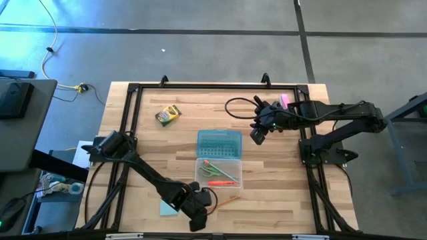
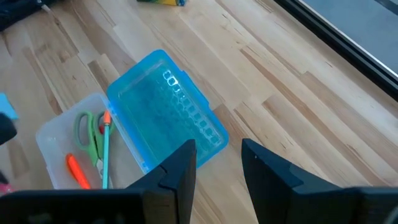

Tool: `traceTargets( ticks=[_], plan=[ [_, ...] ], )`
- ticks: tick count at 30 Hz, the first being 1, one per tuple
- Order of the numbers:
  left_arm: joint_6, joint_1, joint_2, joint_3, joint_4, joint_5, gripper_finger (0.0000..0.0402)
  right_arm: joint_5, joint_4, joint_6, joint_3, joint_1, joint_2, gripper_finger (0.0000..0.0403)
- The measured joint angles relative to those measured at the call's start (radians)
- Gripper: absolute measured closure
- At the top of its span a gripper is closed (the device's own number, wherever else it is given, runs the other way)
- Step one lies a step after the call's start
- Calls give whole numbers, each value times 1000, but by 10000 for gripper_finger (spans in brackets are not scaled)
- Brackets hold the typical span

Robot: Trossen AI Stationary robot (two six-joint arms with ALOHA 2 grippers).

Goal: Pack school essentials
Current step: Put the yellow pencil into the blue supply box

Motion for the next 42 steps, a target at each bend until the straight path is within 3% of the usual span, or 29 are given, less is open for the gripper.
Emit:
traceTargets(
  ticks=[8, 12, 20, 33, 42],
  plan=[
    [-53, -18, 79, 21, -2, -14, 209, 0, -15, 0, 0, 0, 0, 286],
    [-81, -36, 103, 24, -36, -80, 217, 0, -23, 0, 0, 0, 0, 286],
    [-28, -67, 119, 24, -118, -202, 287, 0, -25, 0, 0, 0, 0, 286],
    [142, -54, 119, 23, -148, -204, 386, -11, -24, 30, 0, 0, 0, 286],
    [187, -56, 79, 35, -158, -187, 384, -29, -24, 46, 0, 0, -2, 286]
  ],
)
